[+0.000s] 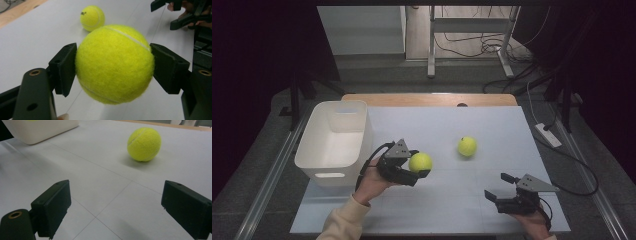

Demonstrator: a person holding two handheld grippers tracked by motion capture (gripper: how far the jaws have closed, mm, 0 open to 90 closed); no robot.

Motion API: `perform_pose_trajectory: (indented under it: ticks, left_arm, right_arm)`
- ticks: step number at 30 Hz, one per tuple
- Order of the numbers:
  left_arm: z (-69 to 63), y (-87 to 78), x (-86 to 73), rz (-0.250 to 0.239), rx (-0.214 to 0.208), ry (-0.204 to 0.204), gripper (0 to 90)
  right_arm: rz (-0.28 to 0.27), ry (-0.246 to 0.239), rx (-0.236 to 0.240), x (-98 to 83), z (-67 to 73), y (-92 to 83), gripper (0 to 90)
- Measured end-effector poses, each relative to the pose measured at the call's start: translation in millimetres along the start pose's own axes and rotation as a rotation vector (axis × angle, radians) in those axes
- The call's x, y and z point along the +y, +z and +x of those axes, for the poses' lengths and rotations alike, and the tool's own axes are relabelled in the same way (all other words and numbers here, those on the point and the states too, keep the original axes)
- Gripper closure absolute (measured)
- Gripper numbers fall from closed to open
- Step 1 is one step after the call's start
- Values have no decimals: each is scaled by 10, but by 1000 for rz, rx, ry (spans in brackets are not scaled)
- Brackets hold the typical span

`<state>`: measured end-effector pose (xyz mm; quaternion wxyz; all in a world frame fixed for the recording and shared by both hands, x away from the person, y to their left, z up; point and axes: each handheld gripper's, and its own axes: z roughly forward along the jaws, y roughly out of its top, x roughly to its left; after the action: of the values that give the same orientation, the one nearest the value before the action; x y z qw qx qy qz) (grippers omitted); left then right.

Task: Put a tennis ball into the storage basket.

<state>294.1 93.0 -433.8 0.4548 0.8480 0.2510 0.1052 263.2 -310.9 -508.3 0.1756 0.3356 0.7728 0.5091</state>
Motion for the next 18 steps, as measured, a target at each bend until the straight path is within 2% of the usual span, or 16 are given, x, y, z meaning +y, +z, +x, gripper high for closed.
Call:
perform_pose_trajectory:
  ticks: [6, 18]
  left_arm:
    - [37, -138, 13, -50, 22, -15, 270]
    - [58, -318, 36, -111, 63, -25, 270]
  right_arm:
    - [0, 0, -1, 0, 0, 0, 89]
    - [-2, -1, -2, 3, -1, -2, 89]
